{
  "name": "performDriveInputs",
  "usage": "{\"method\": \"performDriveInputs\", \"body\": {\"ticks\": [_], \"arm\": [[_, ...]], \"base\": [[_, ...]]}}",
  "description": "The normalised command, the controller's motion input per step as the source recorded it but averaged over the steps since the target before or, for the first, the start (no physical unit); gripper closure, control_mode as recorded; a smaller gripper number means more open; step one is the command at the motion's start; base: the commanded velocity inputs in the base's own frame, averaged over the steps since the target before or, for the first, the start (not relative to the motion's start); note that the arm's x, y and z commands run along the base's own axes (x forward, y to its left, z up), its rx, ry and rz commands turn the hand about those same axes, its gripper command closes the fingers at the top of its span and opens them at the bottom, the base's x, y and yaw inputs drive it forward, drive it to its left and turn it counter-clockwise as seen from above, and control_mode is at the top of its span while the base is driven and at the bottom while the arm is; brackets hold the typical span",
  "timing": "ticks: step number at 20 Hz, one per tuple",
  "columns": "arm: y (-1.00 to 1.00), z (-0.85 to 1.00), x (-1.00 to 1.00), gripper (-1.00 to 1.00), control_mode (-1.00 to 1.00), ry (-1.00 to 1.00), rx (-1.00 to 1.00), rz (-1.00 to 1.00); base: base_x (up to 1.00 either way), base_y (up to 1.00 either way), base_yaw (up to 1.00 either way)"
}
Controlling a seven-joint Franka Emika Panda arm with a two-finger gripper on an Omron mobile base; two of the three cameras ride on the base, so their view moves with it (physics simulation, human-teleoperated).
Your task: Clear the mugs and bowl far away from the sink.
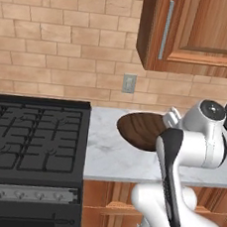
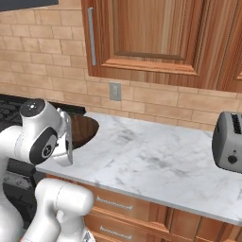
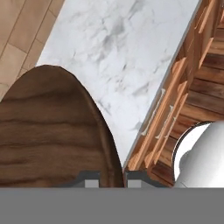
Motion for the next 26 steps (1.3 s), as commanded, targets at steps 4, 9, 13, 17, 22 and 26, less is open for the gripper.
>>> {"method": "performDriveInputs", "body": {"ticks": [4, 9, 13, 17, 22, 26], "arm": [[-0.01, -0.64, 0.18, 1.00, -1.00, 0.00, 0.00, 0.00], [-0.01, -0.57, 0.32, 1.00, -1.00, 0.00, 0.00, 0.00], [-0.04, -0.56, 0.33, 1.00, -1.00, 0.00, 0.00, 0.00], [-0.03, -0.60, 0.19, 1.00, -1.00, 0.00, 0.00, 0.00], [-0.01, -0.61, 0.04, 1.00, -1.00, 0.00, 0.00, 0.00], [0.00, -0.58, 0.00, 1.00, -1.00, 0.00, 0.00, 0.00]], "base": [[0.00, 0.00, 0.00], [0.00, 0.00, 0.00], [0.00, 0.00, 0.00], [0.00, 0.00, 0.00], [0.00, 0.00, 0.00], [0.00, 0.00, 0.00]]}}
